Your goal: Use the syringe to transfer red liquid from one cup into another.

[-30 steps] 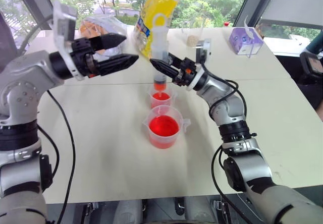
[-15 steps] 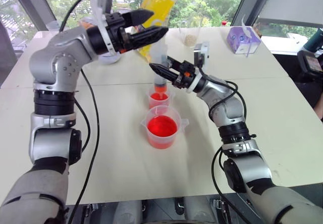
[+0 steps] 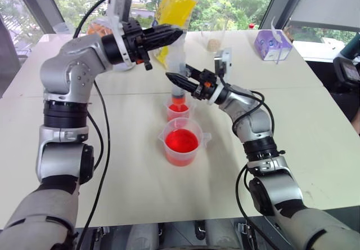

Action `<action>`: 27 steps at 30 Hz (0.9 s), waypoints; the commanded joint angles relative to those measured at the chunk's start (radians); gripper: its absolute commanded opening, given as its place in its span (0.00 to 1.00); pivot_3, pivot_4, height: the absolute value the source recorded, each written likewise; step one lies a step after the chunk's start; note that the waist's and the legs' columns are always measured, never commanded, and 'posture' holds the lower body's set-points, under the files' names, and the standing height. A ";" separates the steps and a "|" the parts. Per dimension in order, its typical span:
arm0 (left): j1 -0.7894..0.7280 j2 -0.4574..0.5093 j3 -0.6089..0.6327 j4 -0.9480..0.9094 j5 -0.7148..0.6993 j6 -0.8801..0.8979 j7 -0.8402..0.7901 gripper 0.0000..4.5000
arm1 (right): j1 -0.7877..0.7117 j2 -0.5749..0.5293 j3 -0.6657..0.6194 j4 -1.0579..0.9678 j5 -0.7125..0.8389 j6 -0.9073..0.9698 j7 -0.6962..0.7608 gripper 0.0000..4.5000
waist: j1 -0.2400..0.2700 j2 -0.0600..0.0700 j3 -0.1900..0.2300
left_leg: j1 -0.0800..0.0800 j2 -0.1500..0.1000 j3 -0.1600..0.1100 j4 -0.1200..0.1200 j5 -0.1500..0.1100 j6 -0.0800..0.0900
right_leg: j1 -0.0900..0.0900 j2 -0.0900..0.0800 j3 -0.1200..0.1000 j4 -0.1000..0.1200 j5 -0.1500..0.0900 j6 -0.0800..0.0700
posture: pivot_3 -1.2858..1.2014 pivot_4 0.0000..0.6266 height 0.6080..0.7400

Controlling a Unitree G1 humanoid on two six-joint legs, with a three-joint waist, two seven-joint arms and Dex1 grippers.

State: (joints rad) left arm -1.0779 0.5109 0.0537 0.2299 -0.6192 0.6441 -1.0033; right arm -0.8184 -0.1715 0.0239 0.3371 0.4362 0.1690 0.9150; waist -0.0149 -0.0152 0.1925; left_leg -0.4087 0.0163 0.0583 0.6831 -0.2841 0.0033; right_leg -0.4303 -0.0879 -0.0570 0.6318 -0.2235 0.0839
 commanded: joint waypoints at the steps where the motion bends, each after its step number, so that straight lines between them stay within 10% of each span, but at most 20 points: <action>1: 0.029 0.015 -0.026 -0.058 0.022 -0.006 -0.031 0.01 | -0.034 0.006 -0.020 -0.037 0.011 -0.022 0.000 0.31 | 0.000 0.000 0.000 | 0.000 0.000 0.000 0.000 0.000 0.000 | 0.000 0.000 0.000 0.000 0.000 0.000 | 0.52 0.24 1.00; 27: 0.152 -0.006 -0.073 -0.094 0.078 -0.040 -0.056 0.01 | -0.127 -0.022 -0.086 -0.053 0.040 0.013 -0.020 0.31 | 0.000 0.000 0.000 | 0.000 0.000 0.000 0.000 0.000 0.000 | 0.000 0.000 0.000 0.000 0.000 0.000 | 0.52 0.24 1.00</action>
State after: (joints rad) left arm -0.9658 0.5054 0.0497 0.1525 -0.5661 0.5777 -1.0215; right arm -0.8519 -0.1801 0.0311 0.3379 0.4180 0.2113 0.9293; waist -0.0144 -0.0152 0.1925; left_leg -0.4087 0.0165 0.0581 0.6832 -0.2842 0.0033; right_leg -0.4303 -0.0880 -0.0570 0.6319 -0.2235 0.0839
